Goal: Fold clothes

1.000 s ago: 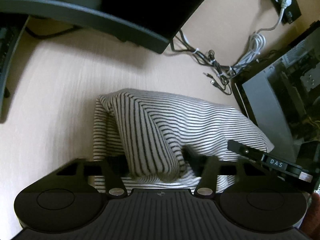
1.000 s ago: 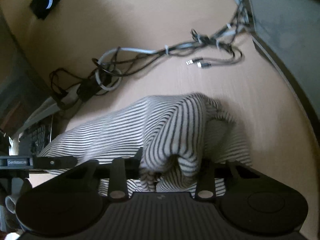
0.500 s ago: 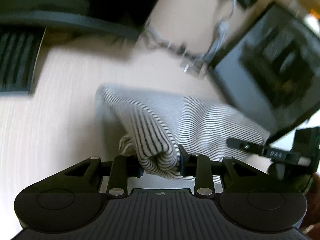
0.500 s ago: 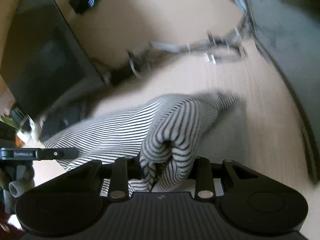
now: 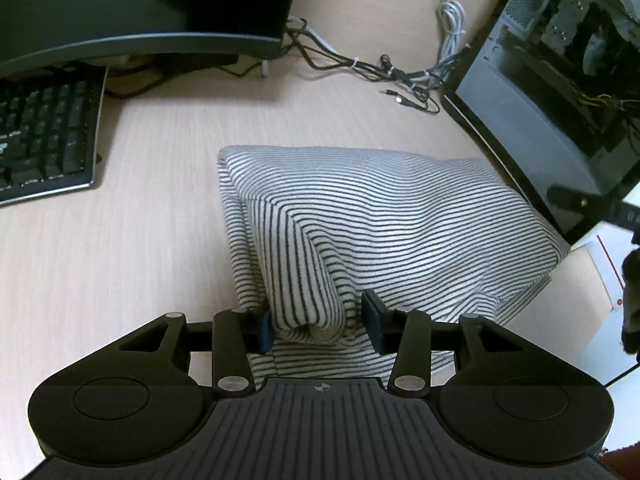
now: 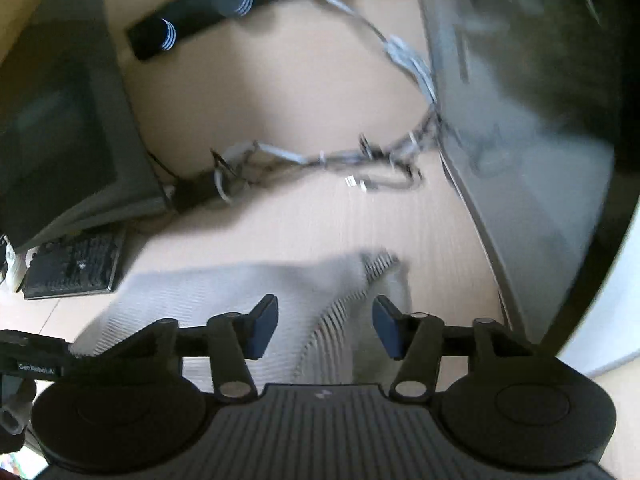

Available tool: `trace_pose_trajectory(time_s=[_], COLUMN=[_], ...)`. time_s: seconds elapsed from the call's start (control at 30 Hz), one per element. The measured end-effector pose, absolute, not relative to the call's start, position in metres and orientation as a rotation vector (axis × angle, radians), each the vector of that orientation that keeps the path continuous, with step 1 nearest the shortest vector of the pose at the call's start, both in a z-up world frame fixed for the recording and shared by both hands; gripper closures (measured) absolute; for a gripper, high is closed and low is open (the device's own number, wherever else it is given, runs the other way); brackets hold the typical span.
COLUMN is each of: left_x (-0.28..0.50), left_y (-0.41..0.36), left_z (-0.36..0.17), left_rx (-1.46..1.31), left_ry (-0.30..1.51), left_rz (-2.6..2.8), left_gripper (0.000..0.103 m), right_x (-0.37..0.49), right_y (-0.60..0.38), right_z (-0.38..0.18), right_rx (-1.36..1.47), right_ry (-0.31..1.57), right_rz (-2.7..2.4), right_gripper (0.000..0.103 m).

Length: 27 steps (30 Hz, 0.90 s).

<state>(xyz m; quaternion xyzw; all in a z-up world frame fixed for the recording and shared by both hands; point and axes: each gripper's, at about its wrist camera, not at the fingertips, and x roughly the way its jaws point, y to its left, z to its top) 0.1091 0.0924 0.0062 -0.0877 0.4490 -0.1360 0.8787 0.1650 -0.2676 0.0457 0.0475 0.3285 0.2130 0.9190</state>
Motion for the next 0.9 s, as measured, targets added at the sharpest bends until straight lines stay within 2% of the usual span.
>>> trace_pose_trajectory(time_s=[0.17,0.3,0.37,0.5,0.57,0.6,0.63,0.73,0.8,0.9], left_x=[0.101,0.112,0.117,0.134,0.137,0.139,0.14,0.144,0.148,0.151], left_y=[0.105,0.098,0.095,0.077,0.077,0.077,0.077,0.078,0.078,0.085], left_z=[0.032,0.036,0.039,-0.001,-0.008,-0.012,-0.015,-0.023,-0.024,-0.026], left_rx=[-0.215,-0.267,-0.293,-0.338,-0.356,-0.365,-0.374,-0.397,-0.406,-0.415], left_ry=[0.842,0.805,0.786,0.938,0.961,0.971,0.981,1.002,1.001,0.992], left_rz=[-0.311,-0.385,-0.422,-0.453,-0.46,-0.464,-0.467,-0.475,-0.476,-0.481], left_gripper=[0.054,0.046,0.044,0.044,0.043,0.041,0.036,0.031,0.031,0.031], right_x=[0.164,0.174,0.172,0.173,0.173,0.171,0.168,0.163,0.164,0.173], right_y=[-0.231,-0.221,-0.224,-0.227,-0.23,-0.23,-0.231,-0.225,-0.221,-0.223], right_z=[0.029,-0.01,-0.017,-0.014,-0.015,-0.017,-0.019,-0.023,-0.023,-0.014], right_rx=[0.023,-0.082,-0.092,-0.108,-0.103,-0.096,-0.092,-0.116,-0.124,-0.082], right_ry=[0.698,0.791,0.771,0.775,0.774,0.774,0.771,0.763,0.771,0.797], right_rz=[0.51,0.451,0.453,0.472,0.487,0.495,0.505,0.53,0.546,0.568], right_gripper=[0.066,0.066,0.065,0.062,0.057,0.051,0.048,0.029,0.023,0.022])
